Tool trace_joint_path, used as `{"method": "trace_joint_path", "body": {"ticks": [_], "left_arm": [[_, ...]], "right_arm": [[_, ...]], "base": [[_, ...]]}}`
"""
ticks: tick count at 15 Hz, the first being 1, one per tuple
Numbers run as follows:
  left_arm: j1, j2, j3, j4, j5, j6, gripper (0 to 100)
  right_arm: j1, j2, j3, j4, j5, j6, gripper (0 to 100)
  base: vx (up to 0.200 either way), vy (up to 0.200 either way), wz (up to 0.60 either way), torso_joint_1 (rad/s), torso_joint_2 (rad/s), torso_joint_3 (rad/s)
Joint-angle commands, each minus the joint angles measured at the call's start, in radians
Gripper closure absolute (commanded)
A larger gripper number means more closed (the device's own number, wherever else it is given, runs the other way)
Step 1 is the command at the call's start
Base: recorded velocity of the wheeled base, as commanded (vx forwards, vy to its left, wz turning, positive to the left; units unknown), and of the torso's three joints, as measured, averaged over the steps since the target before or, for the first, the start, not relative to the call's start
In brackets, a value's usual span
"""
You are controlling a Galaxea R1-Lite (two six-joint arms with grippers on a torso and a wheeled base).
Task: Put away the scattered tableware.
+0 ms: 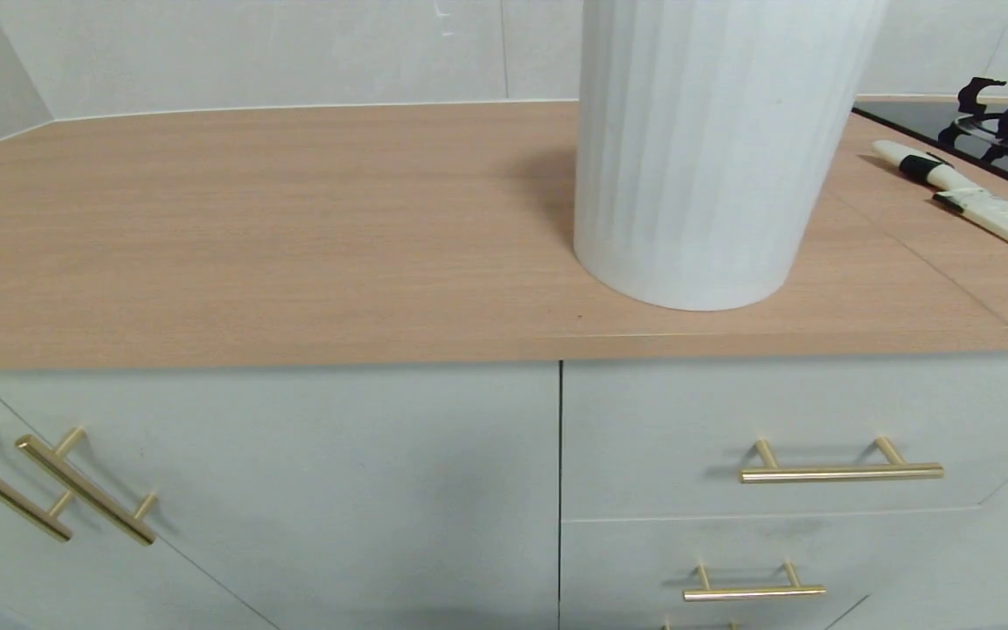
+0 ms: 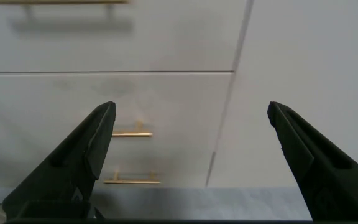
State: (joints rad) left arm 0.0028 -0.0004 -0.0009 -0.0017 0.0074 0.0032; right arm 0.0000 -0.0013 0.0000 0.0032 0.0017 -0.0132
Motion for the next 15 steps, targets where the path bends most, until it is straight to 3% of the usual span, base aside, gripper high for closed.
{"method": "trace_joint_path", "body": {"ticks": [1, 15], "left_arm": [[0.000, 0.000, -0.001, -0.001, 0.000, 0.000, 0], [0.000, 0.000, -0.001, -0.001, 0.000, 0.000, 0]], "right_arm": [[0.000, 0.001, 0.000, 0.000, 0.000, -0.001, 0], [0.000, 0.001, 0.000, 0.000, 0.000, -0.004, 0]], "base": [[0.000, 0.000, 0.00, 0.000, 0.00, 0.000], [0.000, 0.000, 0.00, 0.000, 0.00, 0.000]]}}
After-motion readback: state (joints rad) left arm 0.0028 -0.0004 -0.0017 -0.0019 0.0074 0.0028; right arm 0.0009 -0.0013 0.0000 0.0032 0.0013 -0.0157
